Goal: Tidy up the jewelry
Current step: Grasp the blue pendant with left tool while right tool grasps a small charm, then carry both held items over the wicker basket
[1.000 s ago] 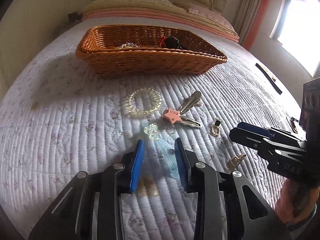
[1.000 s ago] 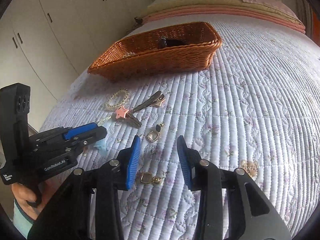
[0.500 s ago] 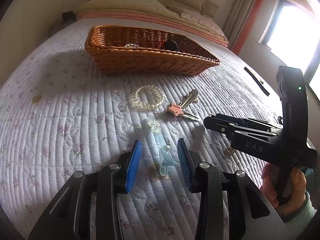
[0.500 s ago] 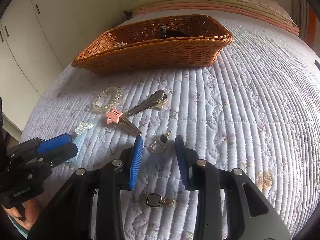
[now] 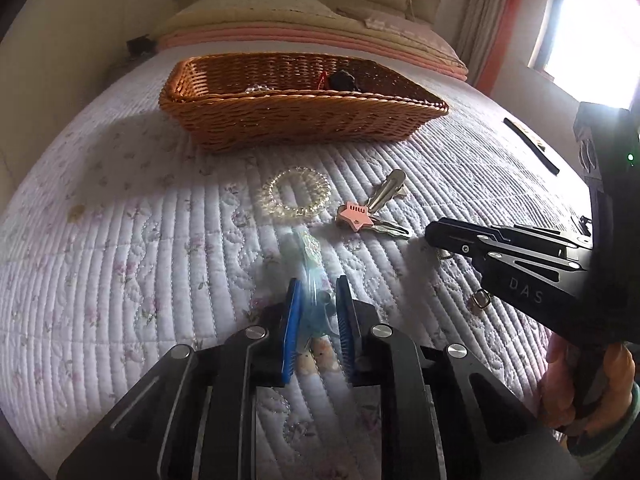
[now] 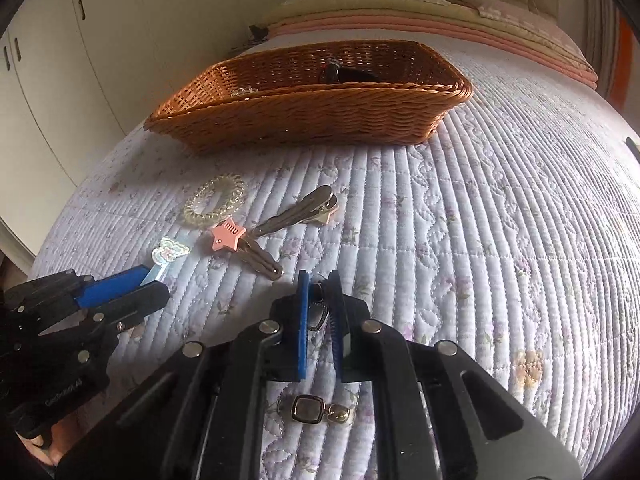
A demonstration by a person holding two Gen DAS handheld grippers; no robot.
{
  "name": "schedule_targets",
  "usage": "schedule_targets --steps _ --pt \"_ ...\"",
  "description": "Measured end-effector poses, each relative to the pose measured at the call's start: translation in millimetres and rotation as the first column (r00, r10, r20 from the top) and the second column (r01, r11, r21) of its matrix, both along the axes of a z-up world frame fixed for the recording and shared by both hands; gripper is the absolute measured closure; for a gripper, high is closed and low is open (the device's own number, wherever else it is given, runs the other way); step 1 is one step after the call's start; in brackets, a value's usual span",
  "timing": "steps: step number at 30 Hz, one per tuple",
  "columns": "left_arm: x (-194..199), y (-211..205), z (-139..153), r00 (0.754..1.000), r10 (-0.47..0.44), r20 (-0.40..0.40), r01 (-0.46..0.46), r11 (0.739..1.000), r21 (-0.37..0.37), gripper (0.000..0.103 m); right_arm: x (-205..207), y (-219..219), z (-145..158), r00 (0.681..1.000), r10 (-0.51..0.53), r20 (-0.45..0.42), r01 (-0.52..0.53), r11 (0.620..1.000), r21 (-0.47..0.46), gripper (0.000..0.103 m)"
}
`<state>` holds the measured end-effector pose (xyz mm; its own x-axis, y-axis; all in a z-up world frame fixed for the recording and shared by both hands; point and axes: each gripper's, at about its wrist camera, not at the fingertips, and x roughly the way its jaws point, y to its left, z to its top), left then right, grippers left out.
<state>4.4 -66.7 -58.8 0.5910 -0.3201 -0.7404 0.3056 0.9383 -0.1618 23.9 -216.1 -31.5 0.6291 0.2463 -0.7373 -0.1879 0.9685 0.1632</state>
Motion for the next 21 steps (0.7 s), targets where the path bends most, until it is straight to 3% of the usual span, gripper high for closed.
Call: schedule_targets --steps 4,21 --pt "-3 3 1 1.0 -0.003 0.01 0.003 1.0 -0.018 0.093 -4 -4 2 1.0 0.007 0.015 -0.007 1.0 0.027 0.095" --pt "-18 18 25 0.994 -0.017 0.11 0.031 0.992 -0.126 0.093 -25 -28 29 0.993 0.004 0.118 -0.024 0.985 0.173 0.095"
